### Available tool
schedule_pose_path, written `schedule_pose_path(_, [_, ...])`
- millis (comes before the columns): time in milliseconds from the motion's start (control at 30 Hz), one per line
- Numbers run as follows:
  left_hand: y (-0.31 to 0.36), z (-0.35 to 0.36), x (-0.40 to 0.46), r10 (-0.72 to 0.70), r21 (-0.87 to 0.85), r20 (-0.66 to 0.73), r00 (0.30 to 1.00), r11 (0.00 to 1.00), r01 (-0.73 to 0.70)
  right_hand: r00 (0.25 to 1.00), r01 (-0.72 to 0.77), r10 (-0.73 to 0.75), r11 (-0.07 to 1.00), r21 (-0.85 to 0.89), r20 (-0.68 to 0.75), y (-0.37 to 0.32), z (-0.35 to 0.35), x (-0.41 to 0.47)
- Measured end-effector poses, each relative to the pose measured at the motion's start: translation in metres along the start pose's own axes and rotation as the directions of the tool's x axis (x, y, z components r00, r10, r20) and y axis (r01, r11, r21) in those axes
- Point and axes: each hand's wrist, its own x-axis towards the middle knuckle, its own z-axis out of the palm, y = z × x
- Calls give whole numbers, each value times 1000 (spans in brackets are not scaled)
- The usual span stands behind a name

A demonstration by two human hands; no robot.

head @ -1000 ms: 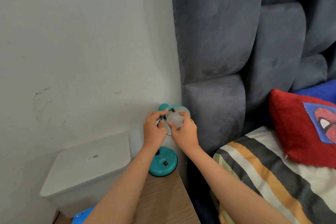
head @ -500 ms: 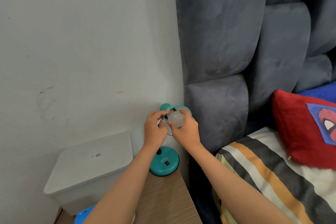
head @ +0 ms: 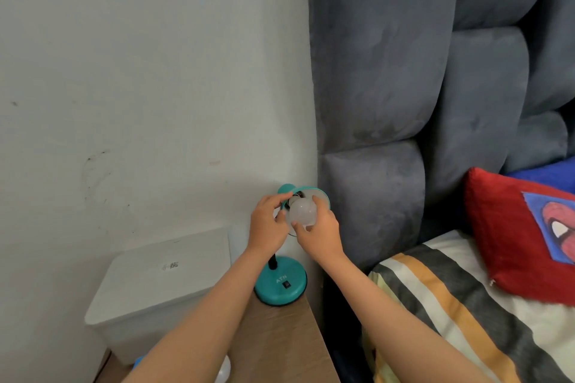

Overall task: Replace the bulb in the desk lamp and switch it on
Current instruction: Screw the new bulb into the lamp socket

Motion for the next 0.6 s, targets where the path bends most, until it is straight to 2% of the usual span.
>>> schedule_pose_path(133, [4,-9,-14,-42,18,35,999,999,41,998,-1,-2,999,-38,-63,-9,-8,-13])
schedule_pose_path(300, [-10,-38,-42,-130,48,-3,992,990,130,985,117,-121,992,-36,-123,-25,0,-38])
schedule_pose_path(467, [-34,-87,-73,-203,94,-93,975,973,212,974,223,-224,972,-72,-14,-41,30,-62])
schedule_pose_path(600, [-61,-133,-93,-296,186,-146,944,929,320,975,189,-182,981,-45,124,-50,65,-76])
